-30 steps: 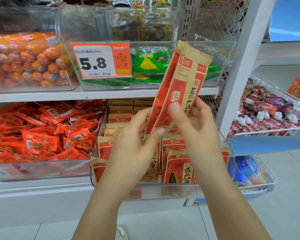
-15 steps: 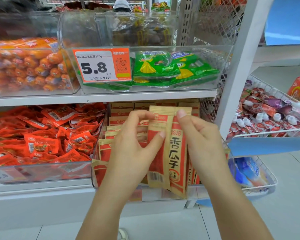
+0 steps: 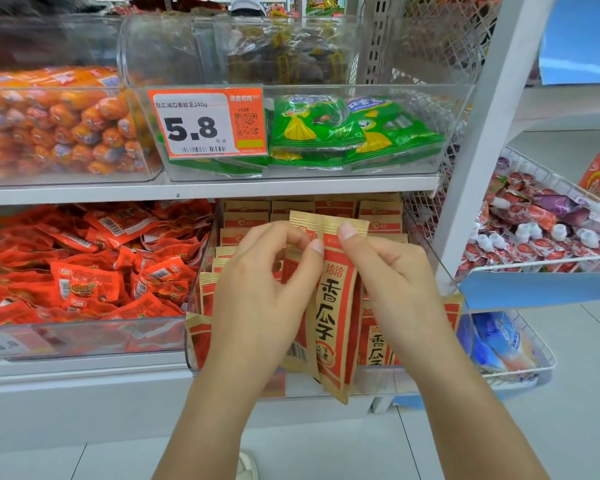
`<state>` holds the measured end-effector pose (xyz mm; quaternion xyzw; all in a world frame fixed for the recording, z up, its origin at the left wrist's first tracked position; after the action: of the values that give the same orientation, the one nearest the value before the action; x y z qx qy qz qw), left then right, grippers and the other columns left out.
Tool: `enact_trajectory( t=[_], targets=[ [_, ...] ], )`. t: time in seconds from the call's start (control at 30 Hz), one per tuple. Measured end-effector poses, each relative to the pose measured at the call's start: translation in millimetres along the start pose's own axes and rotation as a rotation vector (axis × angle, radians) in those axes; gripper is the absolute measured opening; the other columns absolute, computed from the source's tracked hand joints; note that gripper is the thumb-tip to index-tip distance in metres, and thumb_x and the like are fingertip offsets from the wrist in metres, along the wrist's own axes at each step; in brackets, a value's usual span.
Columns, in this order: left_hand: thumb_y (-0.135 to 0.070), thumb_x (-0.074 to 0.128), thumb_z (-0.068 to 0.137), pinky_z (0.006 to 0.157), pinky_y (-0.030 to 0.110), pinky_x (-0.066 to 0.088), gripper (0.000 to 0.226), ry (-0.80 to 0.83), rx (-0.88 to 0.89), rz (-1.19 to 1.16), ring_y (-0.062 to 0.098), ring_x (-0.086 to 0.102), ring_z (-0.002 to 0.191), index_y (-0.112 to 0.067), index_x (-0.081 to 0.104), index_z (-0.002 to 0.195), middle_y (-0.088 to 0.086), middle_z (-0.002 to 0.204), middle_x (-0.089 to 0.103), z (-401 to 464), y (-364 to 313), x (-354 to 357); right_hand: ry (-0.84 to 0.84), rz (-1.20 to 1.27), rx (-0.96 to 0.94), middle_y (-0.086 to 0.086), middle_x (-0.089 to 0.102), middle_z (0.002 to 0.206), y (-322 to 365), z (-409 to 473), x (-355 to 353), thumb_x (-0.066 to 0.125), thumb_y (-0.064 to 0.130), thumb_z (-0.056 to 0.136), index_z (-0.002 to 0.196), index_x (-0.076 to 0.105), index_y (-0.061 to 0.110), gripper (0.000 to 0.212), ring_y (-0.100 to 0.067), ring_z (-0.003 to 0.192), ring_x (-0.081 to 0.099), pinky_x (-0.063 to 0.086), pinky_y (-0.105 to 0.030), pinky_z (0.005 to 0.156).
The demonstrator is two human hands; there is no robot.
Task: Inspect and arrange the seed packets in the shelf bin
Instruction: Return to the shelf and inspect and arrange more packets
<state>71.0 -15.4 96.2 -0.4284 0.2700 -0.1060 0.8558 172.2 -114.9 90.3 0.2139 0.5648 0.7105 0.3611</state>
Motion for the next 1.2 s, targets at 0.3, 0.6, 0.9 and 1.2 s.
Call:
enact_trajectory(
  t=[0.3,0.6,0.9,1.2],
  targets=[
    [-0.022,0.066,0.09,0.067,0.012,0.045,0.013,0.113,-0.138,-0.293,0.003,0.064,0.075,-0.026,0.066,0.078,-0.012,0.082,0.067,1,9,6,-0.006,-0.012,-0.006,-0.028,0.063,0.071,2,-1,-1,0.05,0.038,0.099,0.073,0.062,-0.01,0.055,-0.043,0.063,0.057,0.045,-0.046,0.058],
    [-0.043,0.063,0.086,0.085,0.031,0.054,0.051,0.584,-0.363,-0.396,0.007,0.068,0.101,-0.03,0.051,0.135,-0.008,0.115,0.071,-15,27,39,-0.52,0.374,0.116,0.008,0.058,0.05,-12,1,-64,0.055,0.031,0.098,0.048,0.059,0.019,0.052,-0.01,0.051,0.054,0.043,-0.021,0.052],
    [-0.027,0.054,0.089,0.072,0.023,0.056,0.033,0.352,-0.386,-0.626,0.013,0.072,0.087,-0.016,0.068,0.117,0.003,0.1,0.076,-7,27,31,-0.005,0.179,0.209,0.001,0.077,0.082,-8,6,-27,0.061,0.044,0.076,0.084,0.072,0.02,0.028,-0.014,0.075,0.072,0.058,-0.03,0.067],
    [-0.04,0.074,0.078,0.085,0.023,0.051,0.025,0.059,0.043,-0.003,-0.003,0.057,0.102,-0.034,0.058,0.096,-0.02,0.105,0.059,-1,2,9,-0.097,0.212,0.178,-0.002,0.077,0.084,-8,5,-27,0.064,0.028,0.091,0.09,0.073,0.02,0.012,-0.015,0.072,0.073,0.054,-0.022,0.054]
  ],
)
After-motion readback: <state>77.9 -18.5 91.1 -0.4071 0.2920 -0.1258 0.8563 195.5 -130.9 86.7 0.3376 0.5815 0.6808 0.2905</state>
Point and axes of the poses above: each hand's wrist, its own z-axis towards the middle knuckle, its own x-axis out of the palm, y = z × x, the point moved 8 cm from there along z, towards the middle knuckle
